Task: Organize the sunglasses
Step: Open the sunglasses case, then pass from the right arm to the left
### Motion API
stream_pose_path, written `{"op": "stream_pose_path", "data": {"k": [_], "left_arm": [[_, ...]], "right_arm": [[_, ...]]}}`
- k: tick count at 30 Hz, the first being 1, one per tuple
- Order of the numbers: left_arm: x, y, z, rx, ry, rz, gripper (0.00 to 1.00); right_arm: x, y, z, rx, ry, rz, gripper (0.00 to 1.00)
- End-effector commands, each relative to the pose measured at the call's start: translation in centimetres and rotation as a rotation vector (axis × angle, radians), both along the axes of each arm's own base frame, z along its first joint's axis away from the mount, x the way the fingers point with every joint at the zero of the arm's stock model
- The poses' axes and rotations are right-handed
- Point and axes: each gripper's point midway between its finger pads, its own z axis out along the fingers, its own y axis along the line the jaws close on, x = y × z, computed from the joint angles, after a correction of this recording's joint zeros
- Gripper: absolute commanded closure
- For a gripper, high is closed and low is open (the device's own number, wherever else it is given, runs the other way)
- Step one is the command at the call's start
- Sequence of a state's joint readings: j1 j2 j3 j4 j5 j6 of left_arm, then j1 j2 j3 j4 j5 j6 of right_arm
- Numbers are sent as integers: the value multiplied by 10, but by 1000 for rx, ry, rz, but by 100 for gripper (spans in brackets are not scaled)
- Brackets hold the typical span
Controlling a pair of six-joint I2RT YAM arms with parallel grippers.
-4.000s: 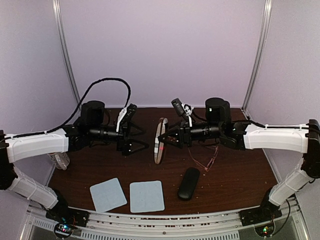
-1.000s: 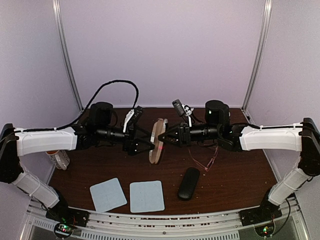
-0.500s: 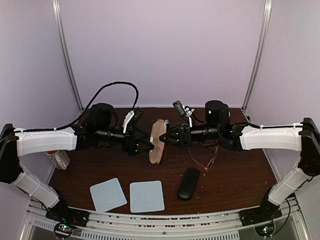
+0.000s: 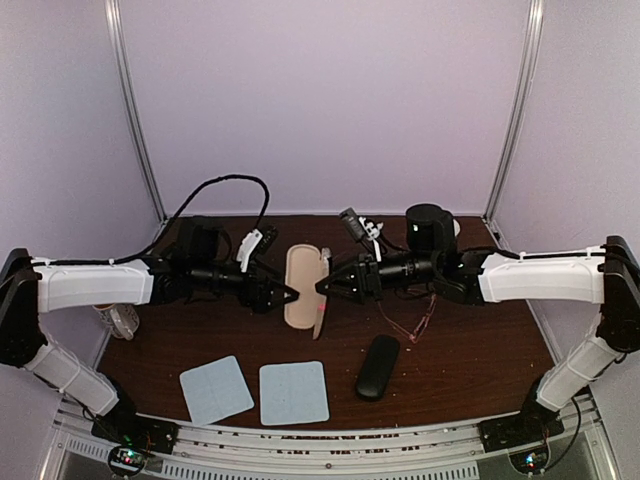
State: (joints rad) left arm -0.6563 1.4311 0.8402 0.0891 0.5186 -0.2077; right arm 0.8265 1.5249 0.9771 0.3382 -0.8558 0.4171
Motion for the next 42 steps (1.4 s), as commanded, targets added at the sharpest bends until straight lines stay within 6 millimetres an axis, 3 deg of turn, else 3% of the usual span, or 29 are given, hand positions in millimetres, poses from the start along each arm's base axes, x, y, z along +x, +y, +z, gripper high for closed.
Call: {"op": "stream_pose_path", "data": {"k": [1,7,19,28,42], "left_arm": [[34,31,-14,116,-74,190,4],[33,31,-14,124,-77,185,5],[-1,25,26,-7,-116,50,5],[-10,19,37,-77,-88,17,7],[-12,14,33,-110,-49,10,12]], "right_arm": [[-49,1,54,143,-78,227,90],[-46,3,50,134,-74,212,90],[-17,7,39,68,-92,93,89],[-22,13,44,110,-58,128,89],[-28,30,48,142,-37,171,88]]}}
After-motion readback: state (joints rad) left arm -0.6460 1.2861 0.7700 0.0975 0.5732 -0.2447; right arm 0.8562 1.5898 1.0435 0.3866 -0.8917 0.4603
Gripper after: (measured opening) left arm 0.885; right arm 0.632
